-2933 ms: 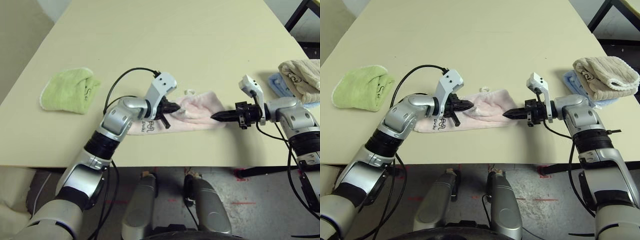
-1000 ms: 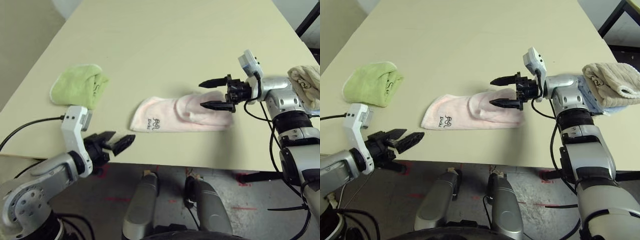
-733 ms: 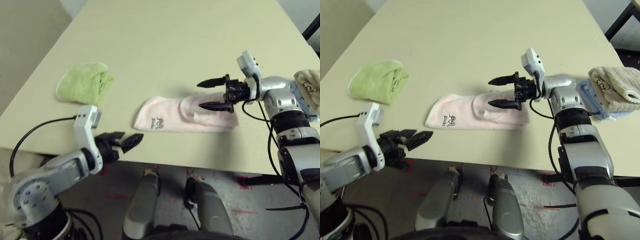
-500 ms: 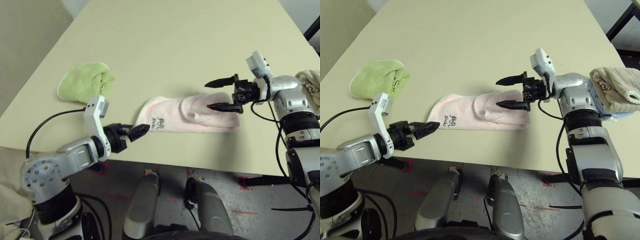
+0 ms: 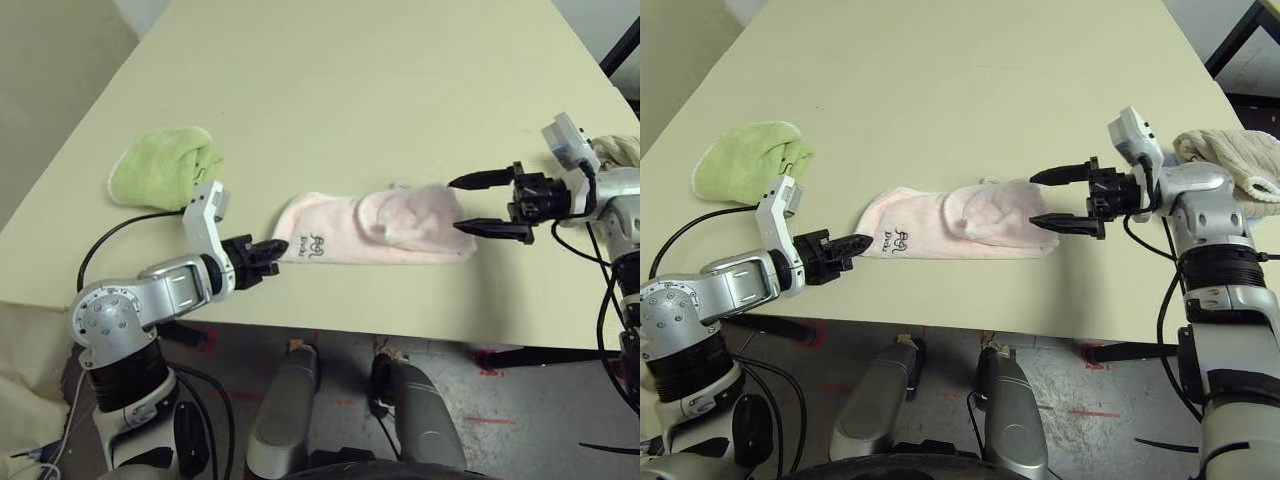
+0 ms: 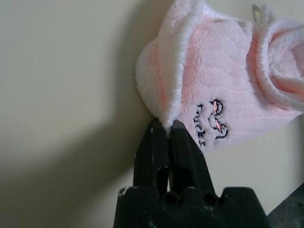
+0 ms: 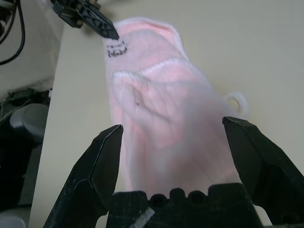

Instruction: Fold the towel and set it aside.

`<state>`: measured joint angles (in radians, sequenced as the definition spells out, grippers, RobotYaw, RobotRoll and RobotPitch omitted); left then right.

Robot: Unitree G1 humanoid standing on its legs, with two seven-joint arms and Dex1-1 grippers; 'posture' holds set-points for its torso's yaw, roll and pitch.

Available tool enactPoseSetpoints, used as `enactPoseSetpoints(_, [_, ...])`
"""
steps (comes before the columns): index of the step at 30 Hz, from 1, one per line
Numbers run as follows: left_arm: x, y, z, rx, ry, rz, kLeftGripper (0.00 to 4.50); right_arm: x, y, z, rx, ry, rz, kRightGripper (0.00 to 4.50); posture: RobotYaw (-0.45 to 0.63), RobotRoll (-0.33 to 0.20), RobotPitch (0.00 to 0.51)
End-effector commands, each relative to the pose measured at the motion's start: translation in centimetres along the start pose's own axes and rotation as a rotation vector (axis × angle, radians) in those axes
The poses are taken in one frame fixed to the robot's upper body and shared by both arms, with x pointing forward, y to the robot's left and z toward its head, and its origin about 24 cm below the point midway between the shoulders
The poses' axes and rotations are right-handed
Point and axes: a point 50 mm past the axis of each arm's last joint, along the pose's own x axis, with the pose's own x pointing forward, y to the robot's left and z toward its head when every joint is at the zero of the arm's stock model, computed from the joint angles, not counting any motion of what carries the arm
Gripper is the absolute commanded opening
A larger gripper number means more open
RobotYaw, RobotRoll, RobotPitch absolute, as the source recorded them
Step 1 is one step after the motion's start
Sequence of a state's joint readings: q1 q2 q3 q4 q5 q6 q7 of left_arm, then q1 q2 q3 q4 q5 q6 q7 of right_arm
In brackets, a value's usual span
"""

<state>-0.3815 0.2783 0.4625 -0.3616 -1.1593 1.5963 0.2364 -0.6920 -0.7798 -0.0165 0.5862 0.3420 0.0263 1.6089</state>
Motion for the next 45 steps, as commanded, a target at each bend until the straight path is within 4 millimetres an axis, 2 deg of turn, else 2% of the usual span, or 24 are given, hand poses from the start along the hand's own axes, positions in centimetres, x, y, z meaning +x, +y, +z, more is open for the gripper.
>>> enactPoseSetpoints(1, [-0.4, 1.2, 0.2, -0.005, 0.022, 0.061, 0.03, -1.0, 0.4, -0.1, 0.008, -0.001, -0.018, 4.50, 0.14, 0.000, 0.184])
enactPoseSetpoints(7, [-1.6, 1.8, 2.4, 0.041, -0.028, 0.088, 0.03, -2.2, 0.8, -0.7, 0.037, 0.026, -0.042, 4.50, 0.14, 0.000, 0.183])
enactPoseSetpoints(15, [-2.2, 0.6, 4.5, 0.143, -0.046, 0.035, 0.03, -4.2, 1.3, -1.2, 0.060, 0.062, -0.092, 4.50, 0.12, 0.000, 0.177])
enactPoseSetpoints(26, [-1.1, -5.5, 6.1, 0.374, -0.003, -0.234, 0.03, -3.8, 1.7, -1.6, 0.076, 0.054, -0.085, 4.50, 0.11, 0.000, 0.178])
enactPoseSetpoints(30, [-0.1, -8.3, 6.6, 0.436, 0.029, -0.358, 0.03, -3.2, 1.7, -1.8, 0.081, 0.051, -0.077, 4.50, 0.12, 0.000, 0.178])
enactPoseSetpoints(37, [1.3, -11.5, 7.5, 0.467, 0.068, -0.471, 0.03, -2.9, 1.5, -2.1, 0.085, 0.054, -0.075, 4.50, 0.11, 0.000, 0.177])
enactPoseSetpoints(45, [4.4, -14.9, 6.8, 0.444, 0.150, -0.544, 0.03, -2.8, 1.8, -2.6, 0.095, 0.056, -0.088, 4.50, 0.09, 0.000, 0.173])
